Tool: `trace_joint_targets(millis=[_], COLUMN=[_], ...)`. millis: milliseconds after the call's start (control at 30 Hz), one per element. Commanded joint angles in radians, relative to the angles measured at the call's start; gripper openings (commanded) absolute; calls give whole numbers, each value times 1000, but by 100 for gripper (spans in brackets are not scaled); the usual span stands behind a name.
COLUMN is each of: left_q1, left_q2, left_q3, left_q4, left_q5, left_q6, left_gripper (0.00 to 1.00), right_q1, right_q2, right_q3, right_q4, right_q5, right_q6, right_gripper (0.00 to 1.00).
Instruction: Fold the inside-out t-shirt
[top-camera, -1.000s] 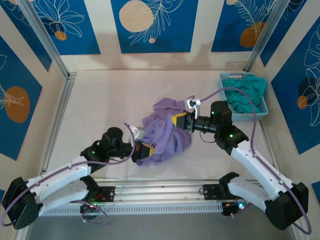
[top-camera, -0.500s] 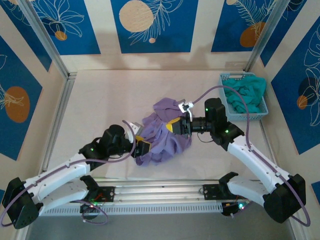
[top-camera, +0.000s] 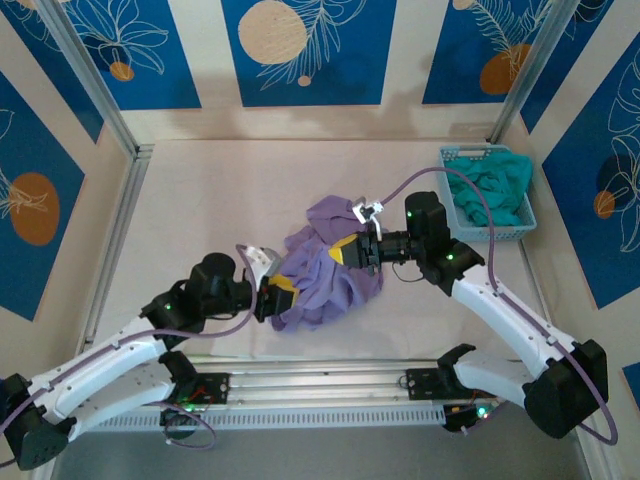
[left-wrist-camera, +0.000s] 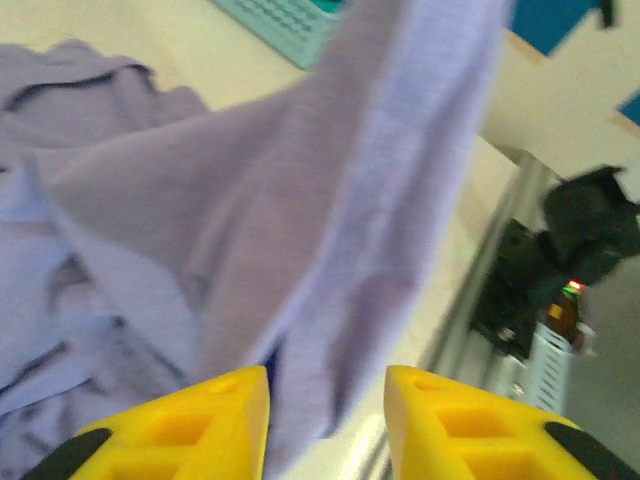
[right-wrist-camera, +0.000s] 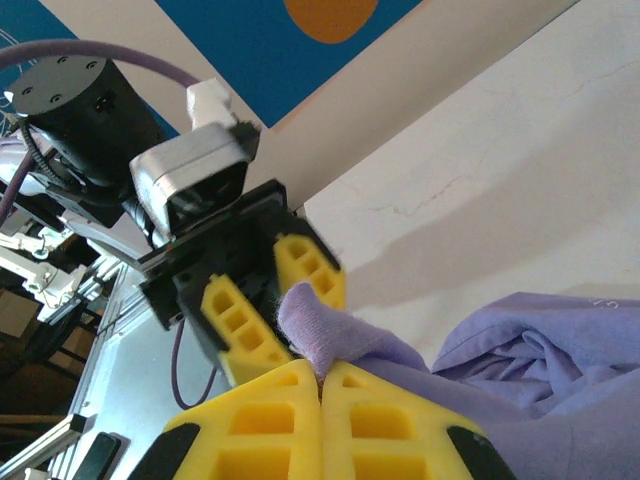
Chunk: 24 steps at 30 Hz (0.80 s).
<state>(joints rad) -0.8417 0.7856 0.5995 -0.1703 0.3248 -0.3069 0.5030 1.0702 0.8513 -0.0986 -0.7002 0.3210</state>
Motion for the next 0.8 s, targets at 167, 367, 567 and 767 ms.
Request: trace_joint_targets(millis=[167,367,567,767], left_q1=[-24,-13,37,64], left_q2=[133,252,319,356], left_q3=[66,121,143,137], left_q4=[92,130,183,275], left_q5=[151,119,157,244], left_q6=[13,-4,-44,-86], left_gripper=[30,30,35,47], right_q1=[8,12,12,15], right_q2=[3,1,-9,-15], right_q3=[37,37,34,31], right_q4=[-11,-13,-27,-38], right_q5=[12,12,16,21], right_q6=[8,7,-3,-13], right_gripper=[0,0,0,0])
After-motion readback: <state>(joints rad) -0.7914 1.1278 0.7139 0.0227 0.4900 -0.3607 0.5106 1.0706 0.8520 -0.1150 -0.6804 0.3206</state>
